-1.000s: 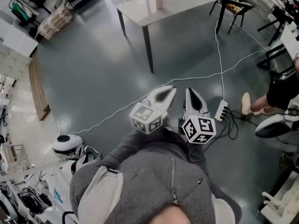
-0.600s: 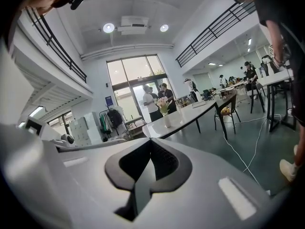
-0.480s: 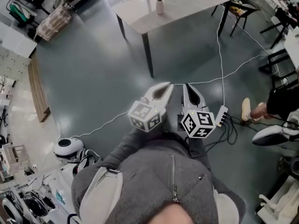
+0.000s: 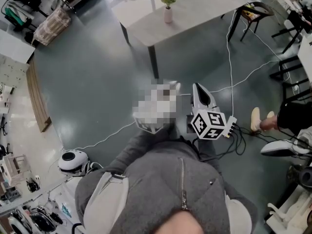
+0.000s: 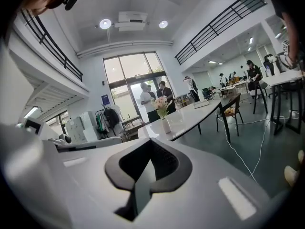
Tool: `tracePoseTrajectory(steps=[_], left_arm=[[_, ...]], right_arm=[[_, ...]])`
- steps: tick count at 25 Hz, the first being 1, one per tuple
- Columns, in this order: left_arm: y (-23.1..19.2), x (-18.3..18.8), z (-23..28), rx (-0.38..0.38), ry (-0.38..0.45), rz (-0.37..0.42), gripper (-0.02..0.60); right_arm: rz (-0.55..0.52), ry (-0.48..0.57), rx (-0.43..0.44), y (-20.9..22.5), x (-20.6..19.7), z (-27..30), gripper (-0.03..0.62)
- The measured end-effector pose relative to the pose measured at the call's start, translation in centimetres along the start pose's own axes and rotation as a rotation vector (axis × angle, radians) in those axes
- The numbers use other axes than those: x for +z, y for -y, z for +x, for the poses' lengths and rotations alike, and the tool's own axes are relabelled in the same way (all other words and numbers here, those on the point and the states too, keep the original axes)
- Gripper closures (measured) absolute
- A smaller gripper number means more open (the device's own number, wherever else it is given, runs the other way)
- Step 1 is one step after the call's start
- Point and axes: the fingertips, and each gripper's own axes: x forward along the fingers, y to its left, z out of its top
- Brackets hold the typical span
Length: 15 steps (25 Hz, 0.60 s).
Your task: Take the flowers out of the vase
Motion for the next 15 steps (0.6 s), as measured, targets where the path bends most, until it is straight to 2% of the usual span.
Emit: tracePoseTrajectory(steps=[10,15], left_arm=[[-5.4,3.8,4.1,-0.003,0.017,-0.015,0.572],[-7.6,4.4,6.0,-0.016,0.005,-0.014,0.572]], right_arm=[[-0.024,-0.014,0.003,0.2,2.9,6.8,0.591],[-0.026,-0.019,-0.017,1.3,3.7,9.7,0.591]])
